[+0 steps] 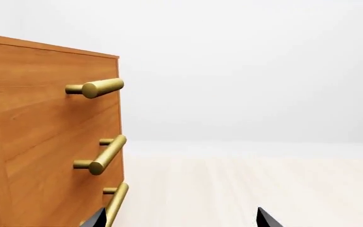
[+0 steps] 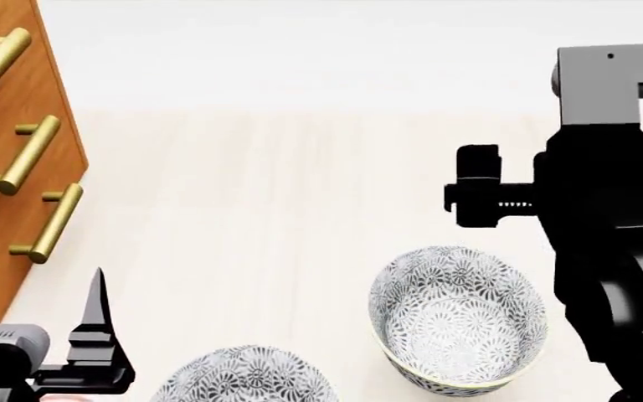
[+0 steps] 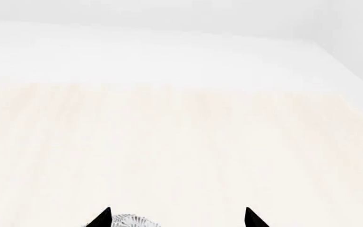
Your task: Stack the bowl at the front on the bowl in the middle.
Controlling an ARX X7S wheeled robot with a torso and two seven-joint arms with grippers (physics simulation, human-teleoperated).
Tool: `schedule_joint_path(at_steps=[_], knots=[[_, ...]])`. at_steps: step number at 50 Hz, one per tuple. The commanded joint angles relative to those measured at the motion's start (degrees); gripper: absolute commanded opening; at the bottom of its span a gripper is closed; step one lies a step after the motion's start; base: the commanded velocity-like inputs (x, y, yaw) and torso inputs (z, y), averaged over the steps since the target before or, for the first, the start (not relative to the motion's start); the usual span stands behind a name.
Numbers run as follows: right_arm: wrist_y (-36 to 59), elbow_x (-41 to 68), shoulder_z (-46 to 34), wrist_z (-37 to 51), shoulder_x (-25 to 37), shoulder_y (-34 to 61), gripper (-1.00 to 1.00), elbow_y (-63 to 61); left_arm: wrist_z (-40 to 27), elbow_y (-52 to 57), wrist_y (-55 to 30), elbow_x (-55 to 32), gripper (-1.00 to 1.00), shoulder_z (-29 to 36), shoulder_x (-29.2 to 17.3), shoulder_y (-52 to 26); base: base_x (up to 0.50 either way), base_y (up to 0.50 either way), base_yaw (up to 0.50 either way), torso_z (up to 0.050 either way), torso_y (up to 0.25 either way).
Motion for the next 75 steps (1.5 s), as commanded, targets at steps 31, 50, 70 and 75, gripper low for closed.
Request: schedule_joint_path(at_steps=[31, 50, 70, 75], knots=[[-9.24, 1.60, -7.46, -6.02, 2.21, 0.98, 1.00, 21.73, -0.51, -0.18, 0.01, -1.97, 1.00, -0.18, -1.81, -0.46, 0.00, 0.00, 0.00, 0.000, 0.000], [-16.10, 1.43, -6.64, -7.39, 1.55, -0.76, 1.00, 28.81, -0.27, -0.74, 0.19, -3.10, 1.00, -0.26, -2.46, -0.41, 0.00, 0.00, 0.00, 0.000, 0.000], [-21.07, 0.06, -9.10, -10.18, -0.07, 0.75, 1.00, 42.64, -0.57, -0.27, -0.17, -4.02, 1.00, -0.38, -3.16, -0.19, 0.00, 0.00, 0.00, 0.000, 0.000], [-20.33, 0.95, -7.89, -12.04, -0.72, 4.18, 1.00, 51.94, -0.65, -0.10, -0.34, -4.34, 1.00, -0.52, -3.36, -0.22, 0.00, 0.00, 0.00, 0.000, 0.000]])
